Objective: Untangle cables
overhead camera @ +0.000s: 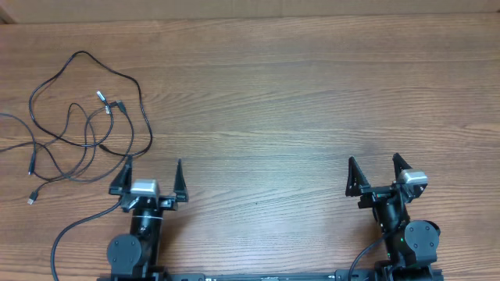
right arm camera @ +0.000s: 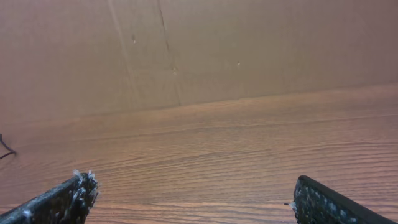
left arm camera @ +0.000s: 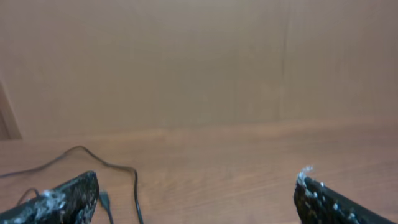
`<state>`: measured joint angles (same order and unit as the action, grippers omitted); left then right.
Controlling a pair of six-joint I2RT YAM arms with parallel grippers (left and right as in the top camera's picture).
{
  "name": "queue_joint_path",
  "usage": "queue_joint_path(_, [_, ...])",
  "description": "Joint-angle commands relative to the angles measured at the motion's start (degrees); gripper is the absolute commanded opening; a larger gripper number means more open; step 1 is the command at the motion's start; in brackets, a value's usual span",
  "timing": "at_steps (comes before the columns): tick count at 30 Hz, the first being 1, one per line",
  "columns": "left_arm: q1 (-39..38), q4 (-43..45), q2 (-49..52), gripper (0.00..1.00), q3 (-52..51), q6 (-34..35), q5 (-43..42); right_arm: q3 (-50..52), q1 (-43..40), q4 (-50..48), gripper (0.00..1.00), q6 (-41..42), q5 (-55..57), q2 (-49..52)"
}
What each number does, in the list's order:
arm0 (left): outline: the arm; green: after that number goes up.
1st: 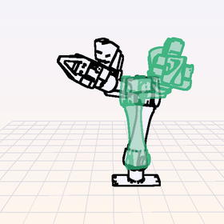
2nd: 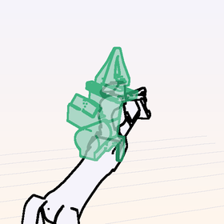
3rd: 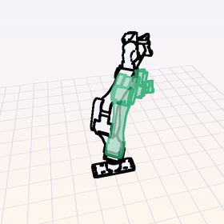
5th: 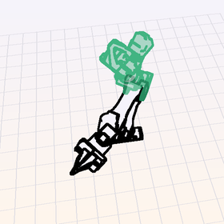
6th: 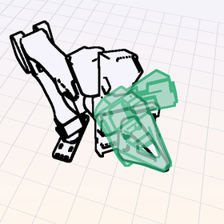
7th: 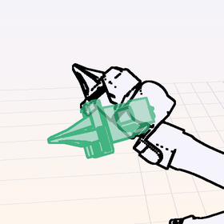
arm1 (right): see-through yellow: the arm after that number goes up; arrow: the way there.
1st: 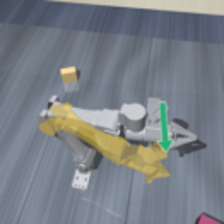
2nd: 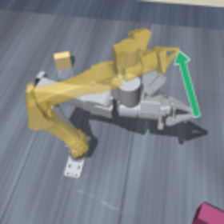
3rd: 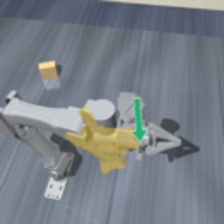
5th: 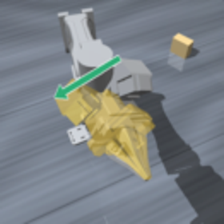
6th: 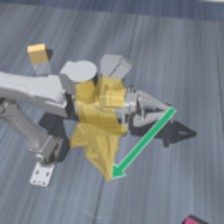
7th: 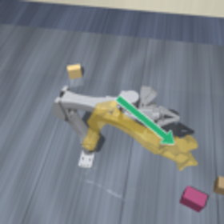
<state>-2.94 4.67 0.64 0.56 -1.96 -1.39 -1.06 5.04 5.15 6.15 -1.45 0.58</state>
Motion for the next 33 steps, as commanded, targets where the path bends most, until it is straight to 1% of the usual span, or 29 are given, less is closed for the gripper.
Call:
queue_joint_path(1, [0.4, -5.9, -0.5, 0.99, -0.3, -3.2, -3.0, 0.6, 0.4, -0.3, 1.0, -0.2, 0.5, -0.4])
queue_joint_path(3, [0.4, -8.8, -0.5, 1.0, -0.3, -2.2, -2.6, 0.6, 0.4, -0.3, 1.0, -0.2, 0.5, -0.4])
queue_joint_path(33, [0.4, -8.8, -0.4, 0.99, -0.3, -2.3, -2.5, 0.6, 0.4, -0.3, 1.0, -0.2, 0.5, -0.4])
